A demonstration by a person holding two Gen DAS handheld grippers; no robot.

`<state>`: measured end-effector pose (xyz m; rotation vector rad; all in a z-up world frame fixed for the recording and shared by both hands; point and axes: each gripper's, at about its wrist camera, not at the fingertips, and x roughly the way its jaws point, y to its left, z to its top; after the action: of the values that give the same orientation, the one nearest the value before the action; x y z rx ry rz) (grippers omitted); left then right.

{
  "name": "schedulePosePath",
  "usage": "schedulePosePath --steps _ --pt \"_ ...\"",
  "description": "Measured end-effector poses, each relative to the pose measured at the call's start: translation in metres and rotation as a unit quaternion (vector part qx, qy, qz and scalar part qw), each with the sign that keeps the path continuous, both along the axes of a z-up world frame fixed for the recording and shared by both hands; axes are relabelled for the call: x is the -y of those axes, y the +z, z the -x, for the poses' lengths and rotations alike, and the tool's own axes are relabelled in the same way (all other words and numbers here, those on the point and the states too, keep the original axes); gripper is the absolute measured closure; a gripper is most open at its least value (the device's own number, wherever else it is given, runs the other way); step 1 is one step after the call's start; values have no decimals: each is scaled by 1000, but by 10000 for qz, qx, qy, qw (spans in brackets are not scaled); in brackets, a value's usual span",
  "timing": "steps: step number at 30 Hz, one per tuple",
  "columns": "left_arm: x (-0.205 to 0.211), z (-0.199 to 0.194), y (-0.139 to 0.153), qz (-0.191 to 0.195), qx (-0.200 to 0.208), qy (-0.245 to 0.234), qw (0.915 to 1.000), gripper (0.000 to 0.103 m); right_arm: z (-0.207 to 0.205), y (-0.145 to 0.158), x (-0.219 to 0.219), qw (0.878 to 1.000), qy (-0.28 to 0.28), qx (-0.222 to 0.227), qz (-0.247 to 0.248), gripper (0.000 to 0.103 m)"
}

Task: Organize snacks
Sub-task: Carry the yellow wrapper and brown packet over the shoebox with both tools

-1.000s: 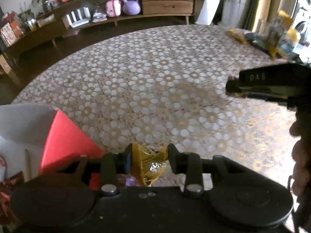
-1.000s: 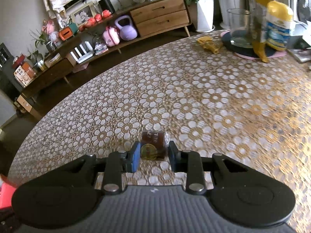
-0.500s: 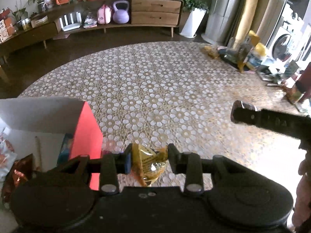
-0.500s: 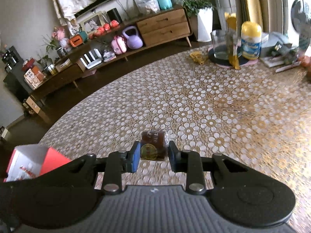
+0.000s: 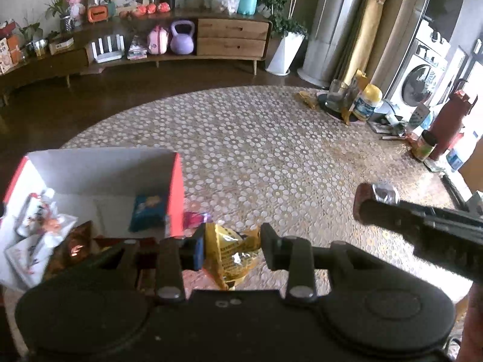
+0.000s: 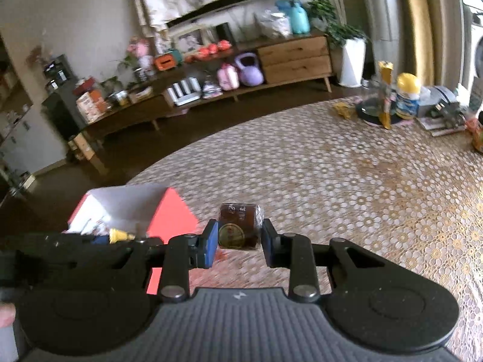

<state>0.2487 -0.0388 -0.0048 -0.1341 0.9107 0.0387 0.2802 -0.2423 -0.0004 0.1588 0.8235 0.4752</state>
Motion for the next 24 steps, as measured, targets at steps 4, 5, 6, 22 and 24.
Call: schedulePosePath --steps 4,5,6,22,24 --pt "-17 22 14 81 67 -7 9999 69 29 11 -17 9996 258 88 20 74" --pt "-21 28 16 70 90 -8 9999 69 36 14 -22 9994 319 109 25 74" --pt "-26 34 19 56 108 -3 9999 69 42 17 -28 9992 369 130 29 74" --pt "-114 97 48 -74 391 309 9987 69 107 32 -136 9939 1065 273 134 74" --pt "-126 100 50 -110 408 351 9985 69 110 30 -151 9930 1139 273 146 74"
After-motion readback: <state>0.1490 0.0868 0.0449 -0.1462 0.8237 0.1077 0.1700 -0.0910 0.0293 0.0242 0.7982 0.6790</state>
